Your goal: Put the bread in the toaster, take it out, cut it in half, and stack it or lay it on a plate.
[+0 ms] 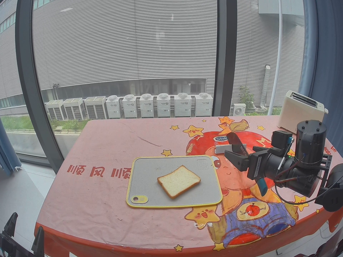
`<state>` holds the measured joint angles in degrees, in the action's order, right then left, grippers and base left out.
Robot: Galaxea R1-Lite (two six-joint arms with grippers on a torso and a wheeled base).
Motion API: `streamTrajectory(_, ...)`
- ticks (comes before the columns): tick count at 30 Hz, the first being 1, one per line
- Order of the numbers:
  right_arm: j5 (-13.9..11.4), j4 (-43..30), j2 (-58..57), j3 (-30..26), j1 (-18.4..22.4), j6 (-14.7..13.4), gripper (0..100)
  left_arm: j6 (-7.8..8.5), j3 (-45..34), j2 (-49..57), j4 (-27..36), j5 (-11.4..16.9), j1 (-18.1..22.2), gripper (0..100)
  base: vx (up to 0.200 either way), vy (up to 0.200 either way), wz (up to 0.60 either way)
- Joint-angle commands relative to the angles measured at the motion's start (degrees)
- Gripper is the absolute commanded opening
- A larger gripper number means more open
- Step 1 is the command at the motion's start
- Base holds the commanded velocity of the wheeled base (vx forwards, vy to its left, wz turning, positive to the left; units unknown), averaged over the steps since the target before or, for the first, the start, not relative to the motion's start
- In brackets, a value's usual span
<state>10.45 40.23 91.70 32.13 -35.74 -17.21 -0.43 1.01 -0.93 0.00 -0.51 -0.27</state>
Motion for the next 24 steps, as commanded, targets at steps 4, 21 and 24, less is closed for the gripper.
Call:
streamTrajectory(4, 0.10, 0.02, 0.41, -0.49, -0.03, 0.87, 100, -0.01, -1.01, 0.84, 0.09, 0.07, 0.00, 100, 0.000, -0.100, 0.00)
streamTrajectory(21, 0.54, 0.11, 5.07, -1.37, -0.12, 0.95, 100, -0.01, -1.01, 0.84, 0.00, 0.07, 0.00, 100, 0.000, 0.000, 0.00)
streamTrajectory(24, 0.54, 0.11, 6.21, -1.64, -0.29, 0.87, 100, -0.01, -1.01, 0.84, 0.09, 0.07, 0.00, 100, 0.000, 0.000, 0.00)
